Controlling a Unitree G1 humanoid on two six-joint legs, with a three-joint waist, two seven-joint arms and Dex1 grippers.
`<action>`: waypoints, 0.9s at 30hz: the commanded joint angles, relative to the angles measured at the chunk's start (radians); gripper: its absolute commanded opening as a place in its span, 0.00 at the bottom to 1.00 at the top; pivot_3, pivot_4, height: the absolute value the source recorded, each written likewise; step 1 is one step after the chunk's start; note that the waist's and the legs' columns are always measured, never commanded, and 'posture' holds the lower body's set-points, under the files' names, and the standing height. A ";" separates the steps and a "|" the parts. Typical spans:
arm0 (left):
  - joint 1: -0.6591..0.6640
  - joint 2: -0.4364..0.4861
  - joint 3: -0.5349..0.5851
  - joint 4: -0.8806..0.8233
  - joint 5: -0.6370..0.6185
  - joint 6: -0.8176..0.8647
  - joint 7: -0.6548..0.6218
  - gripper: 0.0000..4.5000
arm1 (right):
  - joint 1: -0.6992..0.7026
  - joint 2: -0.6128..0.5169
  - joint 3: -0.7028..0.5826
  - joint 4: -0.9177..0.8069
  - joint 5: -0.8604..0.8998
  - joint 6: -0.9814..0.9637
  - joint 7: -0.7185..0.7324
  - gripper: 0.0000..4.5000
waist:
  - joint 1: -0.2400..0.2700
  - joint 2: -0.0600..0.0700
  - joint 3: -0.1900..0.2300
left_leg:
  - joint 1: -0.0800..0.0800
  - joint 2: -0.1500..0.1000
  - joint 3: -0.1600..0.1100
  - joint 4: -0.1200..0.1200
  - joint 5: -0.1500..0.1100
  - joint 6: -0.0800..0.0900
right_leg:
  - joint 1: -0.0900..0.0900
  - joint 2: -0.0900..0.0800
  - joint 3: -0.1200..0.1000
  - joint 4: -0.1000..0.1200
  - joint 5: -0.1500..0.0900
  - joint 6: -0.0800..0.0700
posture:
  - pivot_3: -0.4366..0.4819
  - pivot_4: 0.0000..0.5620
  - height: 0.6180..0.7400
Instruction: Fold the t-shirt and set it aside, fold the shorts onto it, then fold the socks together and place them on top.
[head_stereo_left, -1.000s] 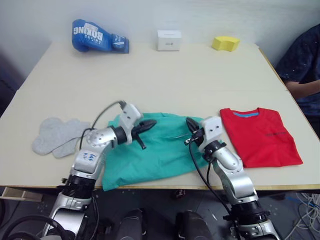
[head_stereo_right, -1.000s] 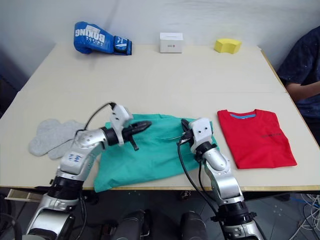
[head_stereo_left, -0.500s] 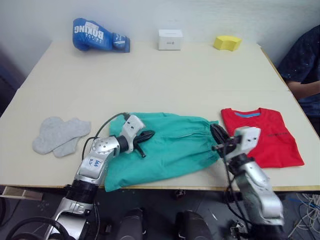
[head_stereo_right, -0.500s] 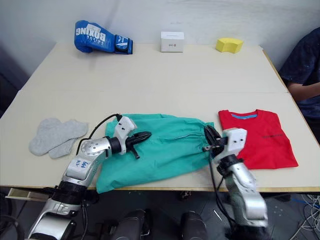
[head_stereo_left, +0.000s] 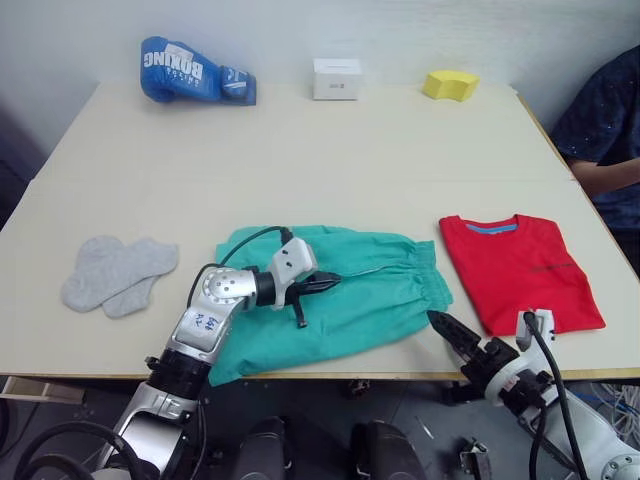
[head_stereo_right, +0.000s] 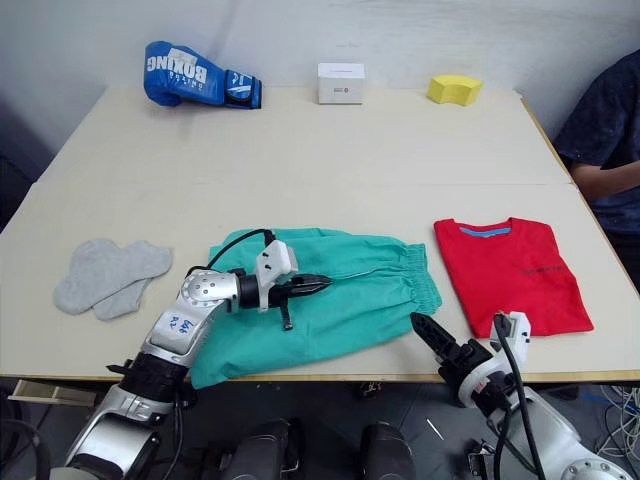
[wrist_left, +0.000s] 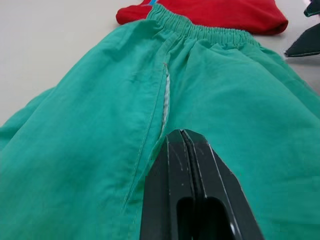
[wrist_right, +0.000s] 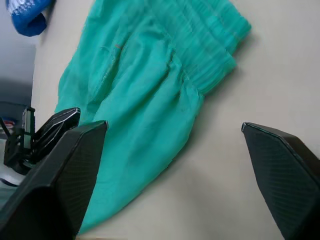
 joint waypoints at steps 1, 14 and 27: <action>0.020 -0.007 -0.011 -0.040 -0.009 0.016 -0.010 0.00 | -0.071 0.011 0.082 0.057 0.064 0.008 -0.057 0.99 | -0.003 0.000 0.000 | 0.000 0.000 0.000 0.000 0.000 0.000 | 0.000 0.000 0.000 0.000 0.000 0.000 | 0.48 0.27 1.00; 0.027 0.000 0.000 -0.073 -0.004 0.201 0.026 0.00 | -0.477 0.302 0.216 0.444 -0.312 -0.062 0.000 0.56 | -0.035 -0.003 -0.001 | 0.003 0.009 0.004 0.001 -0.001 -0.003 | -0.001 0.005 0.000 0.000 0.002 -0.004 | 0.48 0.27 1.00; 0.036 0.052 0.058 -0.182 -0.020 0.338 0.076 0.00 | -0.513 0.267 0.062 0.243 -0.840 -0.342 0.189 0.01 | -0.012 0.000 0.001 | -0.010 0.009 0.006 0.001 0.004 -0.009 | -0.015 0.006 0.002 0.003 0.004 -0.006 | 0.48 0.27 1.00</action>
